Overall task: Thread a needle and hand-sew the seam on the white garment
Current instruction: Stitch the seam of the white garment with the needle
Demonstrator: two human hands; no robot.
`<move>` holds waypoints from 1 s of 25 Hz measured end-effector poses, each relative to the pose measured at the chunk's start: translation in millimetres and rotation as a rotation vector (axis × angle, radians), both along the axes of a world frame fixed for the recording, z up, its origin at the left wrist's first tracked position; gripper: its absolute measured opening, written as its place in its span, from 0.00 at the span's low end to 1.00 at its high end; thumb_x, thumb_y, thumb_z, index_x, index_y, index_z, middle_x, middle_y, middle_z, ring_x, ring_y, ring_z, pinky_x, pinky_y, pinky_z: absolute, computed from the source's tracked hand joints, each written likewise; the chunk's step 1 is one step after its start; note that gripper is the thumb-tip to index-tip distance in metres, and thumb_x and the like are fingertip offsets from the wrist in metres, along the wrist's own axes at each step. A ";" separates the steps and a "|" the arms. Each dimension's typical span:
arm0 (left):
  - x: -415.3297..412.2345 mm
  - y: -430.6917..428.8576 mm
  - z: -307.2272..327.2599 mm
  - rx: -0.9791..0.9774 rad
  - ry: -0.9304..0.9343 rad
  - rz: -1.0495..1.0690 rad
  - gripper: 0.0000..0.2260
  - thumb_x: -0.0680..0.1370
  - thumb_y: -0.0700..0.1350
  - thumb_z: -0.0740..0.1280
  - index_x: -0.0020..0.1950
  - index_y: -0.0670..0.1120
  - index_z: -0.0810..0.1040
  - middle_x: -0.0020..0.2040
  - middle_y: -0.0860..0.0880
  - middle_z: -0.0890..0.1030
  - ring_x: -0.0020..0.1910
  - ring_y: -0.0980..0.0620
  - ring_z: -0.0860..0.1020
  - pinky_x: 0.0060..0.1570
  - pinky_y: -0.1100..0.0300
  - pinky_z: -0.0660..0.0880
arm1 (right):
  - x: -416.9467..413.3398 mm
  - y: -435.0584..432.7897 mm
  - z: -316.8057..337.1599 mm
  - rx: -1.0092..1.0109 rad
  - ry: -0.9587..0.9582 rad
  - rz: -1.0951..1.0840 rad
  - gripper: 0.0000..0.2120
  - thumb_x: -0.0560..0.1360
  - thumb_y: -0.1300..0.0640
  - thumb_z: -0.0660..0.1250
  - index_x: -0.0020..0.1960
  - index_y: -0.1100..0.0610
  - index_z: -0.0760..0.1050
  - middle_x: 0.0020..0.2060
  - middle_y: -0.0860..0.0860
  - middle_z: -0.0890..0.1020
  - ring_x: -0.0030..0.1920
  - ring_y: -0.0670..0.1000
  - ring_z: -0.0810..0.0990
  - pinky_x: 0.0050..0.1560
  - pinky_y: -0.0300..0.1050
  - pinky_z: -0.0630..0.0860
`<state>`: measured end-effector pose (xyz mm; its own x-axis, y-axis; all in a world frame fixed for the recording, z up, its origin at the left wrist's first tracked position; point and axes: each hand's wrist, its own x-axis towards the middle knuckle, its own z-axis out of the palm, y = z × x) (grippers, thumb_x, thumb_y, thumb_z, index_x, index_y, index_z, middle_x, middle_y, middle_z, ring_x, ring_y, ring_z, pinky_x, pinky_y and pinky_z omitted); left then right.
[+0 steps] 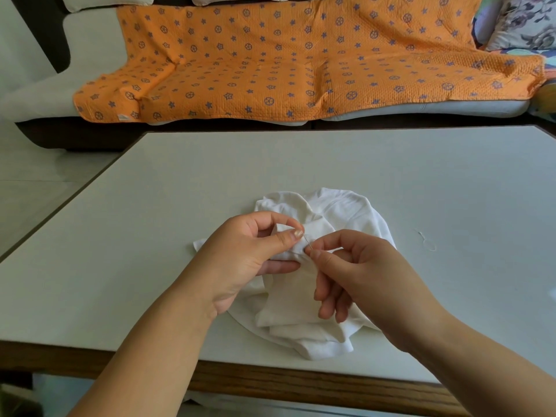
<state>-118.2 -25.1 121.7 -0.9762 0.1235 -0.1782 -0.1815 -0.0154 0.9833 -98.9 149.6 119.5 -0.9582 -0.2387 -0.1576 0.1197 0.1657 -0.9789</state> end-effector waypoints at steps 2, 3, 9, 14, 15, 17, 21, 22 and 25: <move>-0.1 0.7 -0.4 -0.026 0.012 0.001 0.05 0.69 0.44 0.73 0.43 0.47 0.85 0.42 0.46 0.83 0.44 0.50 0.84 0.42 0.59 0.81 | -0.5 0.0 -0.7 0.013 -0.003 0.000 0.05 0.79 0.56 0.65 0.48 0.57 0.77 0.26 0.54 0.81 0.25 0.52 0.79 0.25 0.40 0.73; 0.1 1.2 -0.4 -0.045 0.022 0.003 0.03 0.71 0.43 0.73 0.43 0.46 0.86 0.40 0.46 0.81 0.43 0.51 0.84 0.42 0.59 0.81 | -0.8 -0.2 -1.2 0.021 -0.003 -0.002 0.05 0.79 0.56 0.65 0.48 0.57 0.77 0.27 0.54 0.81 0.25 0.52 0.79 0.25 0.40 0.73; 1.3 6.2 -3.5 -0.182 0.094 -0.035 0.03 0.73 0.40 0.74 0.44 0.46 0.87 0.30 0.53 0.73 0.39 0.54 0.80 0.47 0.59 0.82 | -2.4 -1.4 -6.8 0.036 0.002 -0.053 0.05 0.80 0.58 0.62 0.49 0.58 0.75 0.28 0.54 0.82 0.25 0.52 0.80 0.25 0.39 0.73; 1.0 4.8 -3.7 -0.283 0.176 -0.085 0.04 0.72 0.42 0.75 0.44 0.50 0.87 0.31 0.51 0.74 0.38 0.49 0.77 0.52 0.53 0.82 | -1.4 -5.7 -11.1 -0.100 -0.002 -0.080 0.02 0.82 0.60 0.60 0.54 0.58 0.69 0.33 0.58 0.84 0.31 0.56 0.84 0.31 0.43 0.79; 1.2 4.1 -2.5 -0.306 0.191 -0.108 0.04 0.72 0.43 0.74 0.45 0.51 0.87 0.34 0.44 0.77 0.40 0.44 0.78 0.53 0.51 0.81 | -1.8 -5.5 -11.4 -0.131 -0.009 -0.076 0.04 0.82 0.61 0.60 0.56 0.57 0.69 0.35 0.59 0.84 0.34 0.57 0.85 0.34 0.44 0.80; 1.7 2.8 -1.1 -0.356 0.207 -0.143 0.04 0.73 0.45 0.73 0.46 0.54 0.86 0.43 0.36 0.80 0.46 0.38 0.80 0.57 0.48 0.78 | -2.5 -4.6 -10.0 -0.183 -0.025 -0.030 0.08 0.82 0.64 0.59 0.58 0.55 0.71 0.38 0.60 0.85 0.39 0.59 0.86 0.39 0.46 0.82; 1.8 1.3 -2.1 -0.358 0.203 -0.136 0.04 0.74 0.45 0.73 0.46 0.54 0.86 0.35 0.43 0.72 0.39 0.45 0.76 0.55 0.45 0.76 | -3.6 -3.0 -5.4 -0.277 -0.057 0.001 0.07 0.82 0.64 0.57 0.54 0.61 0.74 0.40 0.63 0.85 0.42 0.61 0.86 0.41 0.49 0.81; 1.6 1.3 -3.1 -0.365 0.201 -0.140 0.05 0.75 0.45 0.72 0.46 0.54 0.86 0.36 0.39 0.74 0.41 0.42 0.78 0.57 0.43 0.77 | -3.8 -3.1 -4.6 -0.284 -0.060 -0.006 0.07 0.82 0.62 0.58 0.54 0.62 0.73 0.40 0.63 0.85 0.42 0.61 0.86 0.41 0.49 0.82; 0.0 2.0 -7.0 -0.350 0.201 -0.153 0.05 0.75 0.44 0.72 0.46 0.55 0.86 0.45 0.33 0.79 0.50 0.36 0.80 0.58 0.41 0.77 | -6.0 -2.6 -3.2 -0.208 -0.055 -0.053 0.09 0.82 0.56 0.60 0.53 0.63 0.72 0.38 0.61 0.85 0.40 0.60 0.86 0.37 0.49 0.82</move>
<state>-118.2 -23.1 114.7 -0.9710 0.2351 -0.0435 0.0397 0.3380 0.9403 -104.9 147.1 116.3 -0.9618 -0.2206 -0.1624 0.1768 -0.0474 -0.9831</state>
